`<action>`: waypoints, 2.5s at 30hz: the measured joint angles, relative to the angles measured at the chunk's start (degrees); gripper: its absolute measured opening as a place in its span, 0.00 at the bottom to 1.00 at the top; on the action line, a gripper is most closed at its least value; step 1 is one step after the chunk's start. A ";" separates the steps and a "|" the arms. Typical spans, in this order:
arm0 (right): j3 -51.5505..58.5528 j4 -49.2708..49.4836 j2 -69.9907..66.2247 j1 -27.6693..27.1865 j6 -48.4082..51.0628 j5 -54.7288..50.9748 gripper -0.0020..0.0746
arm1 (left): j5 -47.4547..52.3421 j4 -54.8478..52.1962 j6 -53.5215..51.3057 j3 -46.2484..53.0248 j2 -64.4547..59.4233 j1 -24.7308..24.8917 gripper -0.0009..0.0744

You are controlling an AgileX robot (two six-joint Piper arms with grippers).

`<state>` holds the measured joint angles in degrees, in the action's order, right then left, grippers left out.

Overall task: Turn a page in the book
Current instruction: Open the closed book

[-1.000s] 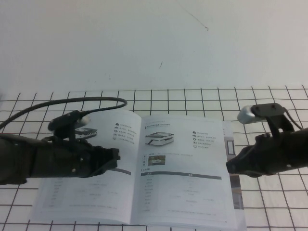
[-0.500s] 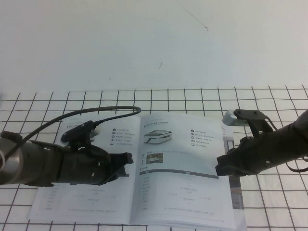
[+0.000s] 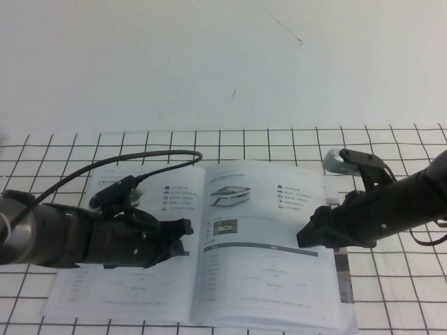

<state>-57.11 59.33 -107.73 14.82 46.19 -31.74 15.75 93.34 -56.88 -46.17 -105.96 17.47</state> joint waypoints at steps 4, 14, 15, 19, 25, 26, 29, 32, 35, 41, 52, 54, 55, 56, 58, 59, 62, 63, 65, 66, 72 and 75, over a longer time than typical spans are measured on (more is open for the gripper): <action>0.00 0.23 -0.93 0.00 -0.35 -0.25 0.64 | 0.10 0.13 0.09 0.01 -0.12 0.00 0.01; -0.14 7.14 -3.92 0.05 0.49 -1.33 0.64 | 0.10 0.13 0.09 0.01 -0.12 0.00 0.01; -0.14 8.45 -4.04 0.05 1.28 -1.58 0.64 | 0.10 0.13 0.09 0.01 -0.12 0.00 0.01; -0.14 13.75 -4.43 0.28 5.46 -2.96 0.64 | 0.13 0.13 0.09 0.01 -0.12 0.00 0.01; -0.14 20.04 -4.52 0.55 9.47 -6.85 0.64 | 0.44 0.13 0.09 0.01 -0.12 0.00 0.01; -0.14 20.66 -4.52 0.55 9.83 -7.56 0.64 | 0.44 0.13 0.09 0.01 -0.12 0.00 0.01; -0.14 21.59 -4.52 0.59 10.31 -9.02 0.64 | 0.44 0.13 0.09 0.01 -0.12 0.00 0.01; -0.14 22.61 -4.52 0.59 11.25 -10.06 0.64 | 0.55 0.13 0.09 0.01 -0.15 0.00 0.01; -0.14 23.55 -4.52 0.59 12.49 -11.00 0.64 | 0.55 0.13 0.09 0.01 -0.15 0.00 0.01; -0.14 18.46 -1.49 -0.42 10.52 -9.79 0.61 | 0.65 0.13 0.09 0.01 -0.25 0.00 0.01; -0.14 2.57 0.25 -1.70 -2.63 -6.90 0.60 | 0.86 0.13 -0.31 -0.03 -0.25 0.00 0.01; -0.14 2.57 -1.19 -1.58 -2.85 -6.90 0.60 | 0.86 0.13 -0.31 -0.03 -0.25 0.00 0.01; -0.14 2.57 -1.73 -1.49 -3.00 -6.79 0.60 | 0.86 0.13 -0.31 -0.03 -0.25 0.00 0.01; -0.14 2.57 -2.18 -1.35 -2.99 -6.79 0.60 | 0.86 0.13 -0.31 -0.03 -0.25 0.00 0.01; -0.14 2.57 -2.79 -1.23 -3.11 -6.67 0.60 | 0.99 0.13 -0.31 -0.03 -0.27 0.00 0.01; -0.14 2.84 -2.92 -1.10 -3.11 -6.43 0.60 | 0.99 0.13 -0.21 -0.03 -0.39 0.00 0.01; -0.14 4.39 -3.33 -0.33 -3.23 -5.26 0.60 | 1.11 0.13 -0.21 -0.11 -0.38 0.00 0.01; -0.14 5.57 -3.35 0.08 -2.79 -4.68 0.60 | 1.11 0.13 -0.21 -0.11 -0.38 0.00 0.01; -0.14 9.17 -3.35 1.15 -0.80 -4.08 0.60 | 1.11 0.13 -0.21 -0.11 -0.38 0.00 0.01; -0.14 11.20 -3.35 1.75 0.71 -3.80 0.60 | 1.11 0.13 -0.21 -0.11 -0.38 0.00 0.01; -0.14 19.49 -3.35 3.58 8.65 -3.54 0.60 | 1.11 0.13 -0.41 -0.11 -0.38 0.00 0.01; -0.14 18.79 -2.37 3.16 9.19 -3.42 0.60 | 1.19 0.13 -0.77 -0.11 -0.38 0.00 0.01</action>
<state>-57.25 78.12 -110.10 17.98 55.38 -35.16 16.94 93.48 -57.65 -46.28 -106.33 17.47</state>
